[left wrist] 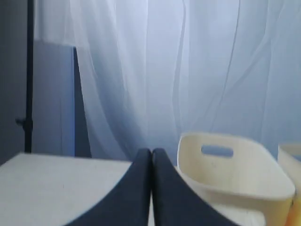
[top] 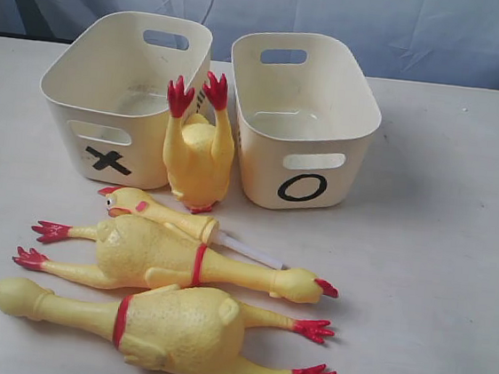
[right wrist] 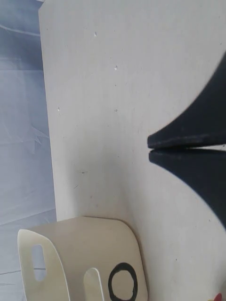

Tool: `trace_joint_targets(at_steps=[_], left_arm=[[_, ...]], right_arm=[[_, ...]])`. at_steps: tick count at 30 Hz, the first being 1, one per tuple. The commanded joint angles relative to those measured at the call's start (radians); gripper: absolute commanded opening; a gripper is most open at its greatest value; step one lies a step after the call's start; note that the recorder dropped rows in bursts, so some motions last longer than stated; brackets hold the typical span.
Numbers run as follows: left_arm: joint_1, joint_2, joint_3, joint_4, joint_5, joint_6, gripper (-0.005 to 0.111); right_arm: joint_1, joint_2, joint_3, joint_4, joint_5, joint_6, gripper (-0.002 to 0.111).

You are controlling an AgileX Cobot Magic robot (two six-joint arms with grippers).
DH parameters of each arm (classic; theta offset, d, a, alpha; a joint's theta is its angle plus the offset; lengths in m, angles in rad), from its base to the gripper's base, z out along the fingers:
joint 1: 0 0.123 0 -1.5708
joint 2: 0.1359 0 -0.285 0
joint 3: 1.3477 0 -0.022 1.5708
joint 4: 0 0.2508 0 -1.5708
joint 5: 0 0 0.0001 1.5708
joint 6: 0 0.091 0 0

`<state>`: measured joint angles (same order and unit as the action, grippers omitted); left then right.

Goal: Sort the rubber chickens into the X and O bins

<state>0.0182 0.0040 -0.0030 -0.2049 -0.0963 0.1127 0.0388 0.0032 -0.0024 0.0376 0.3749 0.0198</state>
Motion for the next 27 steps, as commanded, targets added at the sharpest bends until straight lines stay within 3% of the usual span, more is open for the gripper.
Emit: trace_joint_targets(at_steps=[1,4,6,10,13,20,23,27], left_arm=[[0.001,-0.004,0.003,-0.026,-0.292,-0.132,0.000],[0.001,-0.004,0.003,-0.045,-0.424,-0.130,0.000],[0.001,-0.004,-0.005,-0.103,-0.392,-0.133,0.000],[0.001,-0.004,-0.083,-0.057,-0.148,-0.136,0.000],[0.001,-0.004,-0.162,0.072,-0.038,-0.136,0.000],[0.001,0.066,-0.432,0.155,0.357,-0.136,0.000],[0.001,0.152,-0.541,-0.010,0.640,-0.085,0.000],[-0.003,0.295,-0.606,-0.354,0.969,0.262,0.000]], right_arm=[[0.003,-0.003,0.002,-0.002,-0.010,0.000,0.000],[0.003,-0.003,0.002,-0.002,-0.010,0.000,0.000],[0.003,-0.003,0.002,-0.002,-0.010,0.000,0.000],[0.003,-0.003,0.002,-0.002,-0.010,0.000,0.000],[0.003,-0.003,0.002,-0.002,-0.010,0.000,0.000],[0.003,-0.003,0.002,-0.002,-0.012,0.000,0.000],[0.003,-0.003,0.002,-0.002,-0.012,0.000,0.000],[0.003,-0.003,0.002,-0.002,-0.012,0.000,0.000]])
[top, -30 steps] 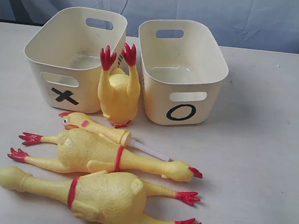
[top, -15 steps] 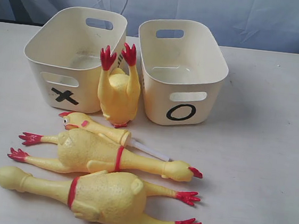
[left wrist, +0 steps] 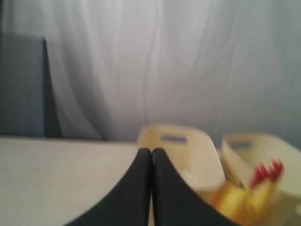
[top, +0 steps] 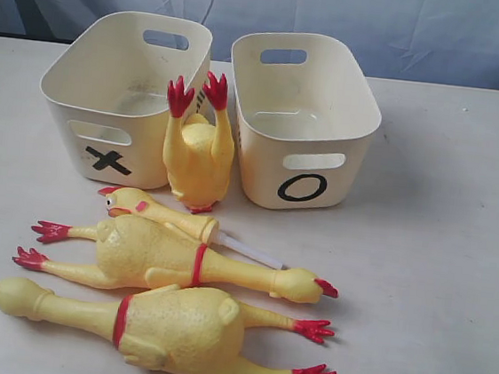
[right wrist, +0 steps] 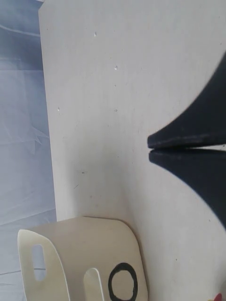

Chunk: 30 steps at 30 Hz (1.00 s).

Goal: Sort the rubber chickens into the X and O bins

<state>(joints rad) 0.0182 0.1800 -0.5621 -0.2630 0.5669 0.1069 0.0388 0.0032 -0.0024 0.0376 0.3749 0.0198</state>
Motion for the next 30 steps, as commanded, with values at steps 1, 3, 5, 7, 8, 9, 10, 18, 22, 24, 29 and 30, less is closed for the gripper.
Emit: trace_joint_targets(at_steps=[1,3,5,7,8,9,10,18,22,24,29,30], left_arm=[[-0.015,0.150,-0.043,-0.404,0.347,0.335,0.000],[-0.028,0.211,-0.030,-0.610,0.410,0.423,0.000],[-0.028,0.260,-0.016,-0.755,0.458,0.489,0.000],[-0.028,0.299,-0.002,-0.800,0.467,0.507,0.000],[-0.028,0.317,0.004,-0.793,0.465,0.515,0.000],[-0.028,0.335,0.008,-0.772,0.467,0.540,0.000],[-0.028,0.348,0.015,-0.758,0.469,0.555,0.000],[-0.028,0.460,0.141,-0.685,0.408,0.678,0.007],[-0.030,0.539,0.224,-0.687,0.266,0.749,0.036],[-0.040,0.595,0.237,-0.742,0.239,0.847,0.060],[-0.169,0.772,0.236,-0.931,0.352,1.172,0.077],[-0.200,0.803,0.236,-0.918,0.324,1.226,0.077]], right_arm=[[0.003,-0.003,0.002,-0.002,-0.012,0.000,0.000],[0.003,-0.003,0.002,-0.002,-0.012,0.000,0.000],[0.003,-0.003,0.002,-0.002,-0.012,0.000,0.000],[0.003,-0.003,0.002,-0.002,-0.012,0.000,0.000],[0.003,-0.003,0.002,-0.002,-0.012,0.000,0.000],[0.003,-0.003,0.002,-0.002,-0.012,0.000,0.000],[0.003,-0.003,0.002,-0.002,-0.012,0.000,0.000],[0.003,-0.003,0.002,-0.002,-0.010,0.000,0.000],[0.003,-0.003,0.002,-0.002,-0.010,0.000,0.000],[0.003,-0.003,0.002,-0.002,-0.010,0.000,0.000],[0.003,-0.003,0.002,-0.002,-0.012,0.000,0.000],[0.003,-0.003,0.002,-0.002,-0.012,0.000,0.000]])
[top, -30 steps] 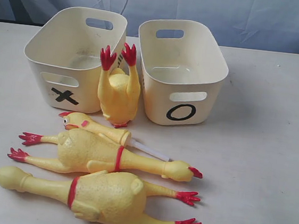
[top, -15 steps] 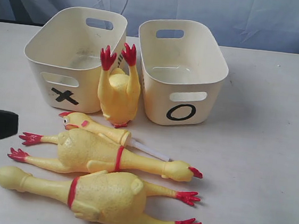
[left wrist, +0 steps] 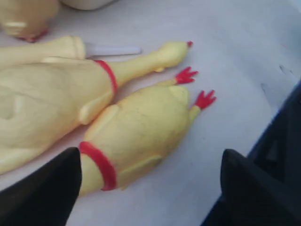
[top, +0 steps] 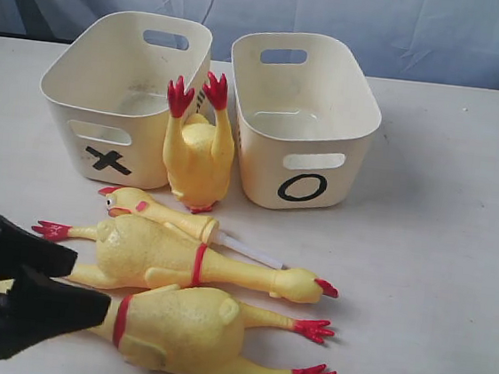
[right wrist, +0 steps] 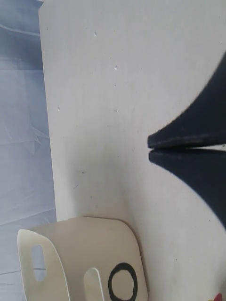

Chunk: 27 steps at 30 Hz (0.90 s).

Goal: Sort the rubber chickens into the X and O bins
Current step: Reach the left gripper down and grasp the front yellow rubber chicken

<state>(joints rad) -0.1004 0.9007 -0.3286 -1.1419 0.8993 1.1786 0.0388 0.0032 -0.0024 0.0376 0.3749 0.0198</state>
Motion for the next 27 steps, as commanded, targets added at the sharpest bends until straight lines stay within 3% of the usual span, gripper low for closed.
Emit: trace_joint_targets(at_steps=[1,4,9,18,22,24,26,27], left_arm=[[-0.125,0.112,0.002,-0.001,-0.078,0.236,0.077],[-0.243,0.189,-0.017,0.066,-0.268,0.306,0.077],[-0.440,0.317,-0.045,0.050,-0.510,0.503,0.089],[-0.665,0.529,-0.121,0.035,-0.691,0.532,0.093],[-0.761,0.669,-0.166,-0.012,-0.691,0.531,0.092],[-0.795,0.717,-0.169,-0.012,-0.697,0.531,0.088],[-0.801,0.747,-0.169,-0.012,-0.640,0.531,0.065],[-0.801,0.750,-0.169,-0.012,-0.597,0.526,0.043]], right_arm=[[0.003,-0.003,0.002,-0.002,-0.012,0.000,0.000],[0.003,-0.003,0.002,-0.002,-0.012,0.000,0.000],[0.003,-0.003,0.002,-0.002,-0.012,0.000,0.000],[0.003,-0.003,0.002,0.000,-0.010,0.000,0.000],[0.003,-0.003,0.002,-0.002,-0.010,0.000,0.000],[0.003,-0.003,0.002,-0.002,-0.010,0.000,0.000],[0.003,-0.003,0.002,-0.001,-0.012,0.000,0.000],[0.003,-0.003,0.002,-0.001,-0.012,0.000,0.000]])
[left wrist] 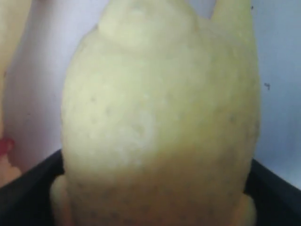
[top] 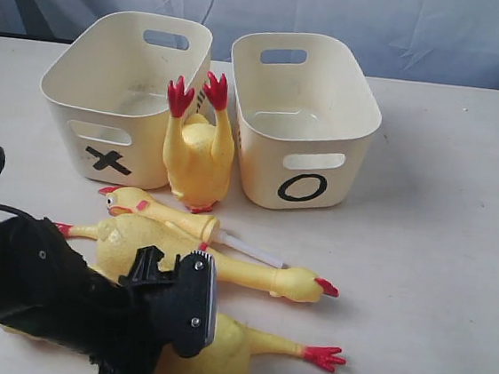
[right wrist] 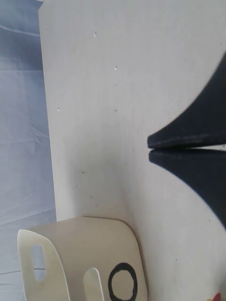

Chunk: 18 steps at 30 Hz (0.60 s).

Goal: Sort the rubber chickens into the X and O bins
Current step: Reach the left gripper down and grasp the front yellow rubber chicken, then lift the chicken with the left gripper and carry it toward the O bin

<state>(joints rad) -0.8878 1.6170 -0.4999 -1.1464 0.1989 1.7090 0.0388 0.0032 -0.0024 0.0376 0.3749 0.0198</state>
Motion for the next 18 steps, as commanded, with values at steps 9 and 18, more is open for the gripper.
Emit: trace_joint_targets(at_steps=[9,18], left_arm=[[-0.013,-0.036,-0.029,-0.063,0.305,-0.077,0.000],[-0.011,-0.330,-0.131,-0.073,0.174,-0.113,0.000]], right_arm=[[0.003,-0.003,0.002,-0.001,-0.012,0.000,0.000],[0.003,-0.003,0.002,-0.001,-0.010,0.000,0.000]])
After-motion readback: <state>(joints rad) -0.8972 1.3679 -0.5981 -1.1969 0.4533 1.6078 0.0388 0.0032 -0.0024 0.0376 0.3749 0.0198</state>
